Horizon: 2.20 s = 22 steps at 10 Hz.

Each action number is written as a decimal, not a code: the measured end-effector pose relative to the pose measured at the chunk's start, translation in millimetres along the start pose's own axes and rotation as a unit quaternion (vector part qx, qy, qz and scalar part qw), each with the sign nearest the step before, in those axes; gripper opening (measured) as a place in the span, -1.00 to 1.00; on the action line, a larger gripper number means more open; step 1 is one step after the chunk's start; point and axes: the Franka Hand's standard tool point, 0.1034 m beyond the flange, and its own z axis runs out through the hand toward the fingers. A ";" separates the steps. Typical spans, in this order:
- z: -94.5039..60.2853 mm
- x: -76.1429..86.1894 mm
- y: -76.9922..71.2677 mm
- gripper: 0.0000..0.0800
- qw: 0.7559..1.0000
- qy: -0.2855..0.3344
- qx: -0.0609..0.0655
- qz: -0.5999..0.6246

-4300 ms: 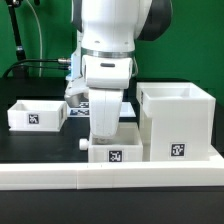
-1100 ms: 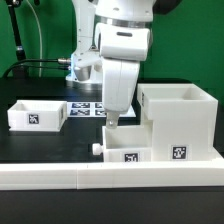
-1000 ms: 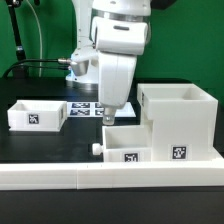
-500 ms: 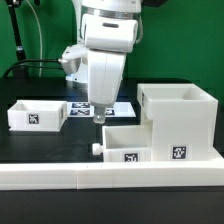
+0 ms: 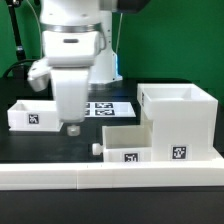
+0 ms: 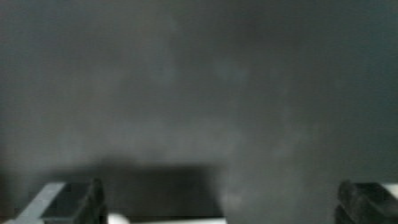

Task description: Assemble drawer

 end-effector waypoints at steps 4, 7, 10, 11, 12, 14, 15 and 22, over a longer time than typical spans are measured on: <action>17.6 -21.8 -10.4 0.62 0.998 0.067 0.008 0.014; 26.0 10.8 -6.9 0.62 0.997 0.070 0.016 0.026; 27.8 42.4 -4.0 0.62 0.997 0.075 0.019 0.030; 29.0 50.4 -3.9 0.62 0.996 0.077 0.022 0.043; 29.1 60.4 -3.4 0.62 0.995 0.079 0.024 0.052; 27.6 77.3 -2.3 0.62 0.994 0.082 0.028 0.073; 26.4 86.1 -2.0 0.62 0.993 0.083 0.033 0.079; 22.7 83.5 -0.8 0.62 0.992 0.085 0.031 0.091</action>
Offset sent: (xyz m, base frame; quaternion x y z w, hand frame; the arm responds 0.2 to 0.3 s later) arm 0.0046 0.0322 -0.0159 -0.0176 0.2073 0.0086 0.9781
